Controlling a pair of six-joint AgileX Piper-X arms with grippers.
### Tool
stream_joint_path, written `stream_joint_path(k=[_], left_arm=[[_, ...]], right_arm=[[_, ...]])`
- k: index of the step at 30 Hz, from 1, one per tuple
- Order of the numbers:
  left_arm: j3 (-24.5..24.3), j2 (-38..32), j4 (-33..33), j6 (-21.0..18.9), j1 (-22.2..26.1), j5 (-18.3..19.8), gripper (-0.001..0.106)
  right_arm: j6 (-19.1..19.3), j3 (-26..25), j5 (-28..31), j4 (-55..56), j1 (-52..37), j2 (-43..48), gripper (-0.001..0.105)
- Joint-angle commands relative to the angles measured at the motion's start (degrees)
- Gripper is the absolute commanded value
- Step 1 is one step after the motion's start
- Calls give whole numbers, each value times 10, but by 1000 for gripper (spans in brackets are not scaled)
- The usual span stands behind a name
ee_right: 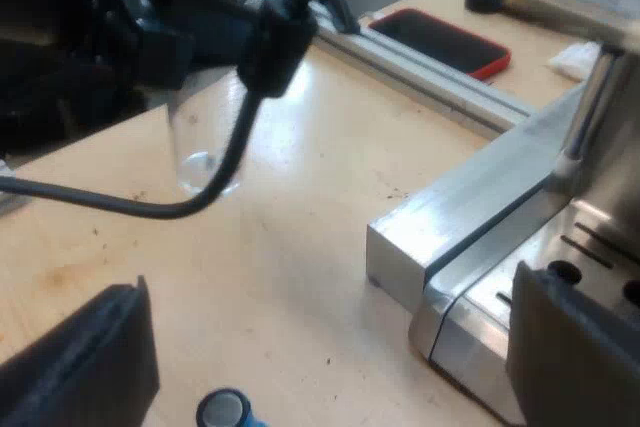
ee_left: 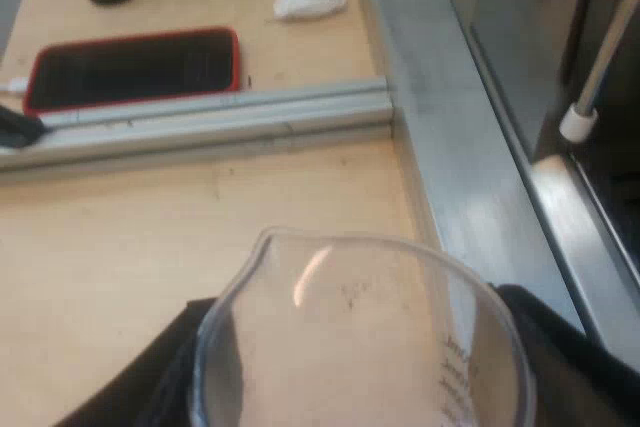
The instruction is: Pour the beans into the coffee machine
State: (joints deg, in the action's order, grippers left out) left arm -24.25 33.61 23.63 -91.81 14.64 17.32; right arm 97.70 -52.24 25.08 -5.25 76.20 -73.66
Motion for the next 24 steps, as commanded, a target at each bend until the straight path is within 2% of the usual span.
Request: stream_joint_path(k=[1, 6, 8, 13, 17, 24], left_arm=[[29, 6, -71, -8, 0, 14, 0], [78, 38, -182, -9, 0, 35, 0], [93, 59, -245, -9, 0, 44, 0], [99, 117, -338, -9, -2, 44, 0], [99, 170, -436, -9, -3, 44, 0], [99, 267, -521, -39, -3, 44, 0]], right_arm=[[0, 0, 2, -31, 0, -21, 74], [0, 0, 2, -68, -3, -62, 74], [-2, 0, 2, -86, -8, -78, 74], [-2, 0, -3, -123, -30, -101, 74], [1, 0, -39, -144, -53, -113, 74], [0, 0, -48, -159, -87, -124, 74]])
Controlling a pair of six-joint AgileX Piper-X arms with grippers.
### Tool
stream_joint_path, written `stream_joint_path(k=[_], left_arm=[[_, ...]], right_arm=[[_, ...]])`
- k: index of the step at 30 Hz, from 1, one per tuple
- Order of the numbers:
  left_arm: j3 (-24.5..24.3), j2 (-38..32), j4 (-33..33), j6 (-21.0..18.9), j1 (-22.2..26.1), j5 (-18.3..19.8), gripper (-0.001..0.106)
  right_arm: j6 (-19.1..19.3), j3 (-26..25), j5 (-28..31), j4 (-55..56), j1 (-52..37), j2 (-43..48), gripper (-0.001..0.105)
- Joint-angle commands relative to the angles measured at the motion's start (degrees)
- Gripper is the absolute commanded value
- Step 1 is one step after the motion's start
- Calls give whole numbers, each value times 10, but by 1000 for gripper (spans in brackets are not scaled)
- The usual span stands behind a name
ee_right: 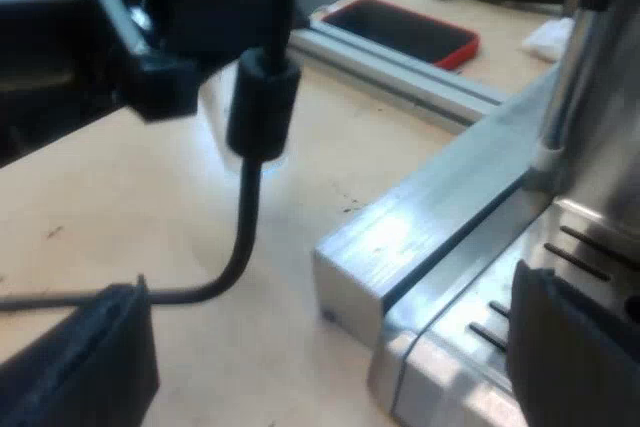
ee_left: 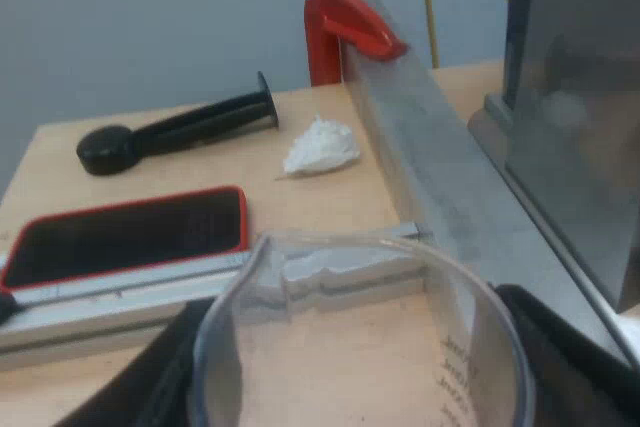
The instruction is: Pour the beans into the coffee machine
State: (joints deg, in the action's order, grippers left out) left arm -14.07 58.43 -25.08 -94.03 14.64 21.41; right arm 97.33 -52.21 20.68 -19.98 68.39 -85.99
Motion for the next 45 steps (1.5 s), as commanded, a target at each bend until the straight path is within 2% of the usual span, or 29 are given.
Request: stream_joint_path(k=[1, 5, 14, 19, 22, 30, 33, 34, 37, 45], left_arm=[[-3, 43, -55, -27, -3, 10, 0], [-14, 117, -115, -41, -3, 16, 0], [-67, 228, -161, -33, -3, 16, 0], [-82, 247, -160, 3, -3, 11, 0], [-82, 251, -158, 5, -3, -2, 0], [-82, 251, -102, 5, -3, -2, 2], [-82, 251, -81, 5, -3, -2, 20], [-82, 251, -78, 5, -3, -2, 30], [-82, 251, -77, 5, -3, -2, 46], [-82, 240, -11, -10, -3, 7, 54]], right_arm=[[4, 0, -9, -21, -17, -3, 74], [4, 0, -31, -23, -31, -5, 74], [4, 0, -42, -21, -31, -5, 74], [4, 0, -45, -21, -31, -7, 74], [4, 0, -55, -21, -31, -11, 74], [2, 0, -64, -21, -31, -22, 74], [2, 0, -64, -26, -31, -22, 74], [2, 0, -64, -26, -31, -20, 74], [2, 0, -64, -26, -31, -22, 74], [2, 0, -64, -26, -31, -22, 74]])
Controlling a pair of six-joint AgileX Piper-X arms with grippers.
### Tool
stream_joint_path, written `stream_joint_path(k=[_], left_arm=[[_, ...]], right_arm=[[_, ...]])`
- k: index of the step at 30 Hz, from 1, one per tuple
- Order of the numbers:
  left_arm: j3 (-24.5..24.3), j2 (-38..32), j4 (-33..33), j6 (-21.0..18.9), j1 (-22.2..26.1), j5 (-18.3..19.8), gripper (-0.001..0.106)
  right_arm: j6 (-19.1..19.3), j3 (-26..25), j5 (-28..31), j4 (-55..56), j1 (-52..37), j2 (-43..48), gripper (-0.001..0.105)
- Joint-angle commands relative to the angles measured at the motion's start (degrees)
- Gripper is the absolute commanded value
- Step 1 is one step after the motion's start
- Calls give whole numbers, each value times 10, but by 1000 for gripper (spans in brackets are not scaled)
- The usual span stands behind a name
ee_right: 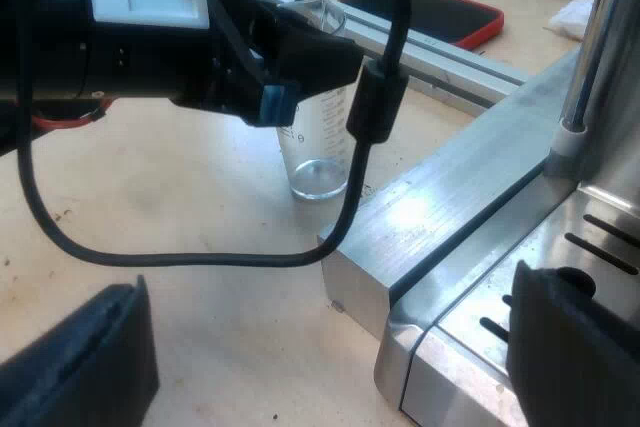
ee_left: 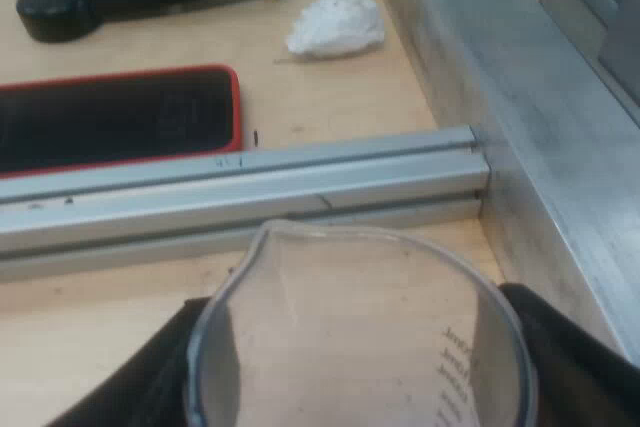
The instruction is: Pour the beans into the coffee machine
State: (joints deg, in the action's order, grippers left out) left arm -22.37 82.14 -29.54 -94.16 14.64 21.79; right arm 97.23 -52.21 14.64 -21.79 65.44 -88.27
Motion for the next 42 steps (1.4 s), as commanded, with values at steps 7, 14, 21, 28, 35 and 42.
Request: stream_joint_path(k=[7, 14, 21, 28, 35, 42], left_arm=[[0, -11, 117, -6, -3, 7, 70], [-3, -63, 262, -14, -3, -10, 70], [-27, -203, 437, -20, -3, -79, 70], [-50, -361, 598, -20, -3, -79, 70], [-112, -478, 699, -35, -3, -61, 70], [-204, -520, 739, -49, -17, -21, 70]], right_arm=[[3, 0, -8, -8, -1, 3, 74], [3, 0, -20, -8, -1, 3, 74], [3, -2, -20, 13, -1, 20, 74], [3, -9, -20, 107, -1, 90, 74], [4, -9, -20, 206, -1, 183, 74], [4, -40, 0, 371, -1, 288, 74]])
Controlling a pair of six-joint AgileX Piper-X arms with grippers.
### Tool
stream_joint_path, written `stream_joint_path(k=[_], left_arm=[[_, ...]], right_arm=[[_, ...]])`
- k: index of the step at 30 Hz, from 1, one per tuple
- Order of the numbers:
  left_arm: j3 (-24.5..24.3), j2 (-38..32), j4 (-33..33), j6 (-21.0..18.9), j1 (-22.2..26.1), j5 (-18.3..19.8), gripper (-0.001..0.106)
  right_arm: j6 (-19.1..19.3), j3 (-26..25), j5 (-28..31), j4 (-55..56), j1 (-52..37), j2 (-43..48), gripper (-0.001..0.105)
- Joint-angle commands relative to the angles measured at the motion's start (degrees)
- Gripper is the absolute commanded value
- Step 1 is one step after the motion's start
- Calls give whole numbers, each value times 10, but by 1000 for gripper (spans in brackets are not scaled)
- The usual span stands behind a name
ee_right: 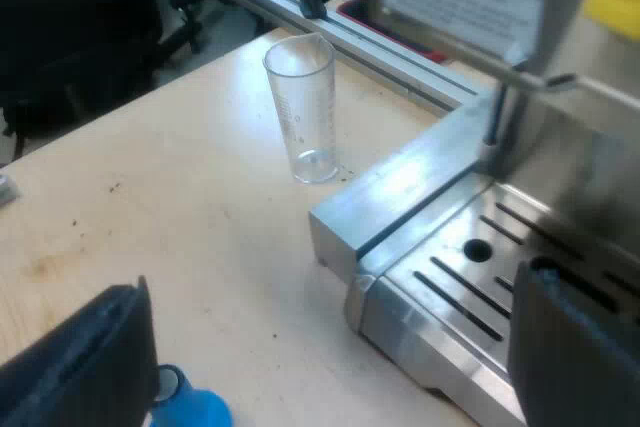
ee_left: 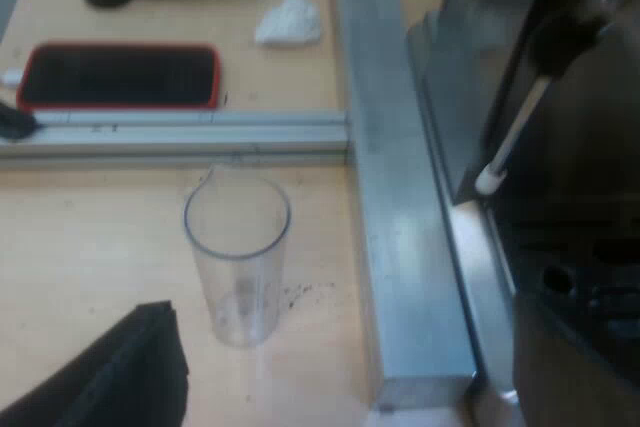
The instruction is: Pour the beans into the coffee machine
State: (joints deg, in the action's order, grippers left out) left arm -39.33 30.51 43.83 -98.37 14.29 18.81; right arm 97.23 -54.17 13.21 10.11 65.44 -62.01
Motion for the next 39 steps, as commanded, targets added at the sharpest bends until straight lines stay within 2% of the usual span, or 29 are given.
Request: stream_joint_path(k=[1, 5, 7, 11, 14, 19, 22, 30, 35, 39], left_arm=[[-52, -3, 15, -7, -25, 8, 70], [-95, -3, 41, -7, -59, 8, 70], [-118, -3, 56, -7, -72, 8, 70], [-146, -3, 69, -7, -86, 8, 70], [-160, -3, 75, -7, -101, 8, 70], [-173, -3, 77, -7, -158, 8, 70], [-175, -3, 86, -7, -180, 8, 70], [-176, -9, 91, -7, -188, 8, 70], [-176, -46, 91, -7, -188, 10, 70], [-176, -68, 91, -7, -188, 7, 70]], right_arm=[[6, -31, 32, 78, -1, 40, 74], [7, -65, 109, 161, -6, 73, 74], [2, -90, 114, 221, -30, 90, 74], [-9, -107, 111, 281, -96, 116, 74], [-9, -107, 82, 318, -174, 143, 74], [-9, -107, 32, 380, -322, 189, 74], [3, -107, -14, 415, -415, 207, 74], [31, -105, -108, 485, -639, 228, 74], [34, -103, -126, 488, -675, 259, 74], [65, -103, -126, 489, -675, 293, 74]])
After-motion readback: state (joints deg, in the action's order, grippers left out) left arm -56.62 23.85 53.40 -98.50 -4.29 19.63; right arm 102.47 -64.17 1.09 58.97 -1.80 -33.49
